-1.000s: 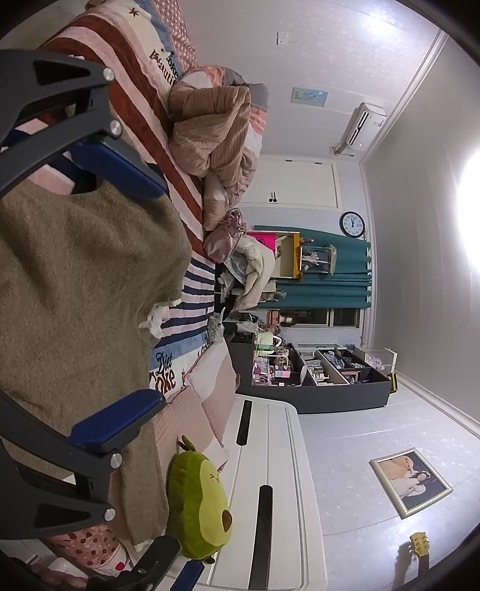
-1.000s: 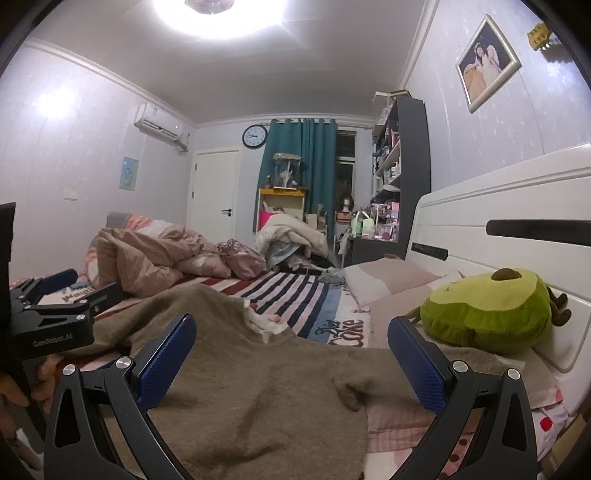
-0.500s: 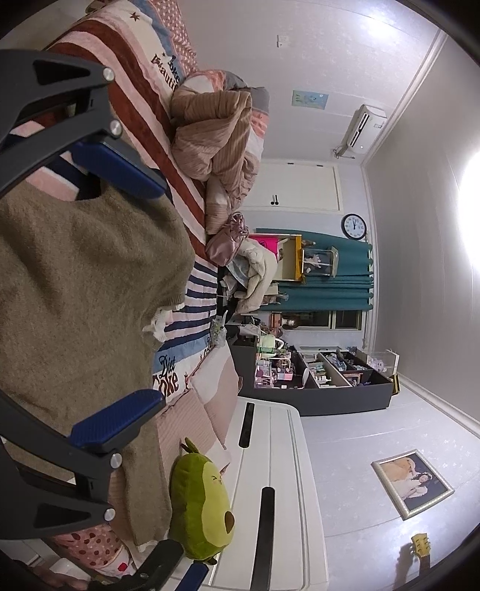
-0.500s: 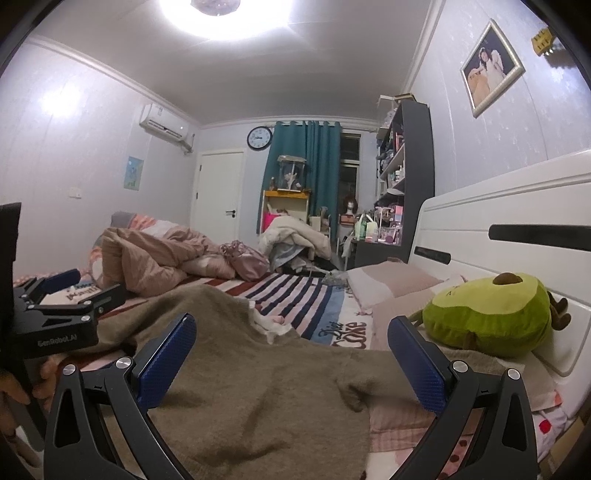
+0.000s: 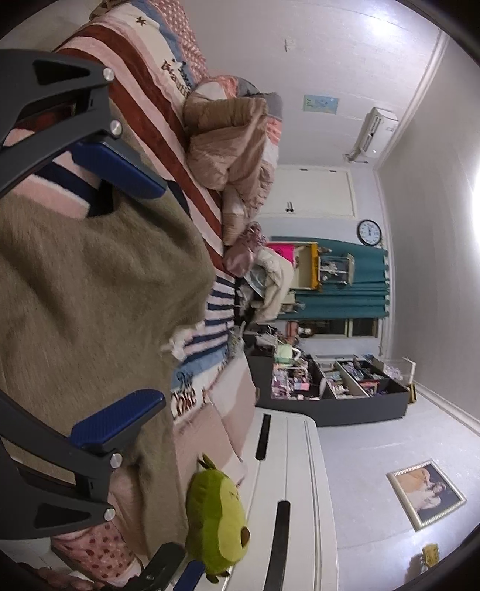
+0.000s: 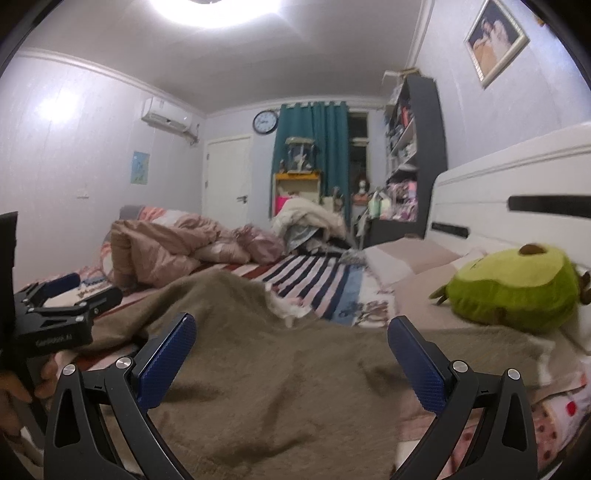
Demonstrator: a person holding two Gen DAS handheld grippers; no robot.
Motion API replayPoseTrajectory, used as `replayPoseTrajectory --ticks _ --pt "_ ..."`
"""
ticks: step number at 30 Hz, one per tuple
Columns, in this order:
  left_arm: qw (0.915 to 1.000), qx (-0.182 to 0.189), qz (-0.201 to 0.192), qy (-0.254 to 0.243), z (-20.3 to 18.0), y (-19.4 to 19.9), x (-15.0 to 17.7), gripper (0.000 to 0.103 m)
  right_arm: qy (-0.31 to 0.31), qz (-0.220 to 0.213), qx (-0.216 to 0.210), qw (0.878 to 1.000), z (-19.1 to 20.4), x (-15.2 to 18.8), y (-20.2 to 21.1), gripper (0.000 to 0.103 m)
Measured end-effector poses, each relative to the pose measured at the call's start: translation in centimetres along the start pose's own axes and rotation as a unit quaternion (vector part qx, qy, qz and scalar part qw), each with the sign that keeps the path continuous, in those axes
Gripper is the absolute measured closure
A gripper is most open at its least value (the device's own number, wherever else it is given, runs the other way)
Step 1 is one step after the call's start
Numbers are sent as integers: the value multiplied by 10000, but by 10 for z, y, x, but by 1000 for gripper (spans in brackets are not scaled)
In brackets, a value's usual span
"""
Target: Fold small clothes
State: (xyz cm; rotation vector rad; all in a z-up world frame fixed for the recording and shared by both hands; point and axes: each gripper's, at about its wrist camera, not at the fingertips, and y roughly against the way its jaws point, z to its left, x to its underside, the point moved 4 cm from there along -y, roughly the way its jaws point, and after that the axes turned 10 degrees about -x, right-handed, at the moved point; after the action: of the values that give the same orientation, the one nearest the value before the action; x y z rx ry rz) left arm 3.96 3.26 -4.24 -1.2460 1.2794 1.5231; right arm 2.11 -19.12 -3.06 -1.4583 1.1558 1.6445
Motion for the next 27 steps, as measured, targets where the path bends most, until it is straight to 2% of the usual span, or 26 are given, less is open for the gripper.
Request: replayPoseTrajectory --ticks 3,5,8,10,13,15,18,20,21,22,23,24,25,27 --pt "9986 -265 454 13 38 -33 19 1 -237 303 -125 9992 -3 20 -22 0" --pt "9940 -559 936 79 75 -61 38 1 -395 551 -279 9973 -7 37 -39 0" --pt "9826 -1041 1516 247 132 -97 67 1 -476 897 -246 9945 -10 62 -64 0" --pt "9718 -1334 1923 297 163 -118 88 1 -466 1112 -222 9925 -10 74 -80 0" --pt "9593 -1549 2352 215 185 -144 114 2 -414 1341 -219 9899 -6 85 -100 0" --pt "9544 -1537 2556 83 191 -155 128 7 -403 1432 -255 9885 -3 90 -112 0" --pt "9440 -1821 2740 -250 195 -170 141 17 -347 1521 -297 9873 1 96 -125 0" --pt "9392 -2024 2745 -395 197 -175 143 36 -333 1561 -297 9867 3 98 -130 0" --pt "9390 -2062 2723 -398 199 -176 143 42 -343 1576 -303 9864 3 99 -133 0" --pt "9396 -2061 2706 -369 201 -177 142 57 -363 1589 -313 9861 3 100 -135 0" --pt "9409 -2025 2693 -332 202 -177 141 77 -379 1598 -318 9859 2 100 -137 0" --pt "9432 -1959 2668 -278 204 -176 140 86 -392 1606 -319 9857 3 101 -137 0" --pt "9463 -1886 2622 -157 204 -174 136 92 -400 1619 -318 9855 2 101 -139 0" --pt "9514 -1864 2452 -15 206 -169 124 94 -406 1626 -328 9853 1 102 -137 0"
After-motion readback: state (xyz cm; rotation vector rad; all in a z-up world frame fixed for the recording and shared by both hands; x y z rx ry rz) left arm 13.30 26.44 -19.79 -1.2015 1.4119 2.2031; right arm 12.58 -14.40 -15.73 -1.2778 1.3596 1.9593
